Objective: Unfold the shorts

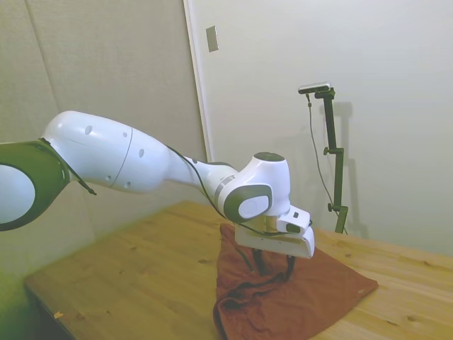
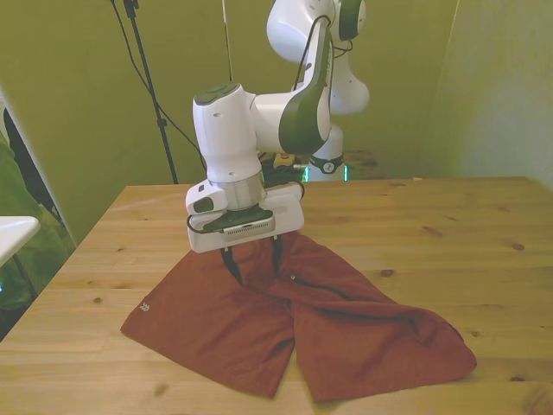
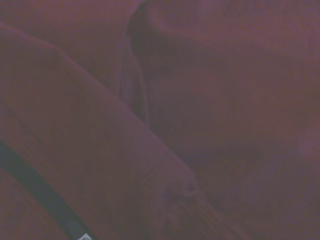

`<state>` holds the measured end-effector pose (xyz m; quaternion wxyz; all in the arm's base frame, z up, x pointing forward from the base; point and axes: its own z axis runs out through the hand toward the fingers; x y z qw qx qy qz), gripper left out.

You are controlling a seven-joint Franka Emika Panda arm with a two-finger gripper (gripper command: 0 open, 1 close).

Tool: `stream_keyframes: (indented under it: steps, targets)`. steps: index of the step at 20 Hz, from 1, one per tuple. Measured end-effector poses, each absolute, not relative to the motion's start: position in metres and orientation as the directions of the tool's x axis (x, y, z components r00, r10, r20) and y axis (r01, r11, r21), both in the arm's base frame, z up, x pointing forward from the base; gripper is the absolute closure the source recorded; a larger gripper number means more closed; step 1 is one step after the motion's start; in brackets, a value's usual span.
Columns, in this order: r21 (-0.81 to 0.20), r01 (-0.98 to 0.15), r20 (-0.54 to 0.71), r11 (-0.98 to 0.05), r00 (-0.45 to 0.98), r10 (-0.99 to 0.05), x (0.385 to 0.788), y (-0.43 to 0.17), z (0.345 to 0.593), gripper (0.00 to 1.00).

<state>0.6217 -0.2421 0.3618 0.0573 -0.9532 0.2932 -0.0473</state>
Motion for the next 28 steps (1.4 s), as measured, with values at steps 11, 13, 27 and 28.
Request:
stream_keyframes:
  steps: [11,13,27,28]
  targets:
    - [-0.141,-0.544,0.055,-0.827,0.830,-0.555,0.620,-0.247,0.359,1.00]
    - [-0.141,-0.544,0.056,-0.827,0.830,-0.556,0.620,-0.248,0.359,1.00]
    - [-0.165,-0.502,0.095,-0.849,0.849,-0.520,0.618,-0.193,0.411,1.00]
    - [-0.154,-0.490,0.099,-0.858,0.857,-0.506,0.614,-0.175,0.419,1.00]
